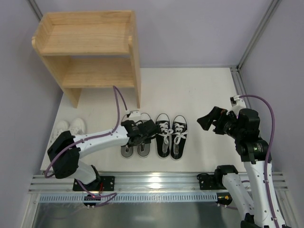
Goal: Place and organize the shoes onto the shoe shelf
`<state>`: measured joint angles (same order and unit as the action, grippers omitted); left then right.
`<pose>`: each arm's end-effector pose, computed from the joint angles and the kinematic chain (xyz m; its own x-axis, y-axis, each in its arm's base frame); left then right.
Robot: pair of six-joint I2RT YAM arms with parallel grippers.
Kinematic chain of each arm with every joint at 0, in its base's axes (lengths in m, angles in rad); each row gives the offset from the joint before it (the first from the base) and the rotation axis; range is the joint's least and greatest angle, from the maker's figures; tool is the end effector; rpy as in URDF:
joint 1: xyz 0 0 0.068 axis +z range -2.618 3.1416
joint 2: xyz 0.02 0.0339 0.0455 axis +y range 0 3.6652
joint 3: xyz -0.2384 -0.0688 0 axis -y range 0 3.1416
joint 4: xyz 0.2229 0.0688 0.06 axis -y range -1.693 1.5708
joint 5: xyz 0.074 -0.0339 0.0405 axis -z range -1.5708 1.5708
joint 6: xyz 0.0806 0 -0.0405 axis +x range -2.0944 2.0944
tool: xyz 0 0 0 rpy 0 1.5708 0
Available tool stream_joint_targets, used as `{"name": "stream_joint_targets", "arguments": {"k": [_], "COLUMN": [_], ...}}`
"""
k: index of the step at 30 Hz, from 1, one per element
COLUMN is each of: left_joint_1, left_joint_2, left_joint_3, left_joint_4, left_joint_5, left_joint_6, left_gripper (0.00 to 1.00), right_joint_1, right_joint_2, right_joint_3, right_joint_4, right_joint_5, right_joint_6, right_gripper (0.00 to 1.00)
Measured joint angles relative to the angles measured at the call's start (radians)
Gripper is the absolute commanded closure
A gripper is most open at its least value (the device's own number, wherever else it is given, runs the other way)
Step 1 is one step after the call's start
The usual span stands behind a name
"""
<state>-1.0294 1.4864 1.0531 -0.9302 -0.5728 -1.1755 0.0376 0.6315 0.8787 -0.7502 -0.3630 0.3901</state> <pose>0.1697 -0.1974 0.1732 -0.8058 -0.1650 -0.5687 -0.2102 0.9776 0.0143 0.1587 0.0346 0.2950 -0.5771 0.3340 -0.7452 -0.1368 0.8601 0.4915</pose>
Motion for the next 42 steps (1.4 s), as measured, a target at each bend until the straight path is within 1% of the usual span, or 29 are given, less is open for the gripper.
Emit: {"name": "stream_joint_targets", "arguments": {"k": [5, 15, 17, 19, 20, 21, 23, 24, 26, 27, 37, 39, 42], "left_joint_1": [0.0, -0.003, -0.004, -0.004, -0.004, -0.004, -0.005, -0.005, -0.005, -0.007, -0.005, -0.003, -0.014], "left_joint_2": [0.027, 0.049, 0.046, 0.042, 0.042, 0.042, 0.042, 0.042, 0.04, 0.038, 0.025, 0.011, -0.032], "left_joint_3": [-0.036, -0.187, -0.209, -0.227, -0.229, -0.23, -0.23, -0.23, -0.23, -0.229, -0.231, -0.227, -0.219], "left_joint_4": [0.047, 0.269, 0.304, 0.337, 0.346, 0.354, 0.373, 0.38, 0.389, 0.409, 0.382, 0.339, 0.202], "left_joint_5": [-0.017, -0.06, -0.068, -0.073, -0.074, -0.074, -0.077, -0.08, -0.093, -0.093, -0.108, -0.105, -0.105], "left_joint_6": [-0.014, 0.031, 0.043, 0.062, 0.067, 0.076, 0.086, 0.091, 0.096, 0.103, 0.095, 0.071, 0.029], "left_gripper": [0.0, 0.02, 0.06, 0.16, 0.23, 0.37, 0.5, 0.69, 0.92, 1.0, 1.0, 1.0, 1.0], "right_joint_1": [0.0, 0.0, 0.0, 0.0, 0.0, 0.0, 0.0, 0.0, 0.0, 0.0, 0.0, 0.0, 0.0], "right_joint_2": [-0.005, -0.01, -0.016, -0.021, -0.023, -0.026, -0.031, -0.033, -0.037, -0.039, -0.039, -0.039, -0.039], "right_joint_3": [-0.015, -0.042, -0.044, -0.045, -0.045, -0.045, -0.047, -0.049, -0.052, -0.053, -0.054, -0.054, -0.054], "right_joint_4": [0.002, 0.026, 0.029, 0.032, 0.032, 0.032, 0.034, 0.035, 0.038, 0.038, 0.039, 0.039, 0.039], "right_joint_5": [-0.003, -0.018, -0.02, -0.025, -0.026, -0.026, -0.026, -0.026, -0.026, -0.027, -0.032, -0.032, -0.032], "right_joint_6": [0.0, 0.005, 0.006, 0.006, 0.006, 0.006, 0.007, 0.008, 0.008, 0.008, 0.008, 0.008, 0.008], "right_gripper": [0.03, 0.03, 0.03, 0.03, 0.03, 0.03, 0.03, 0.03, 0.03, 0.03, 0.03, 0.03, 0.03]}}
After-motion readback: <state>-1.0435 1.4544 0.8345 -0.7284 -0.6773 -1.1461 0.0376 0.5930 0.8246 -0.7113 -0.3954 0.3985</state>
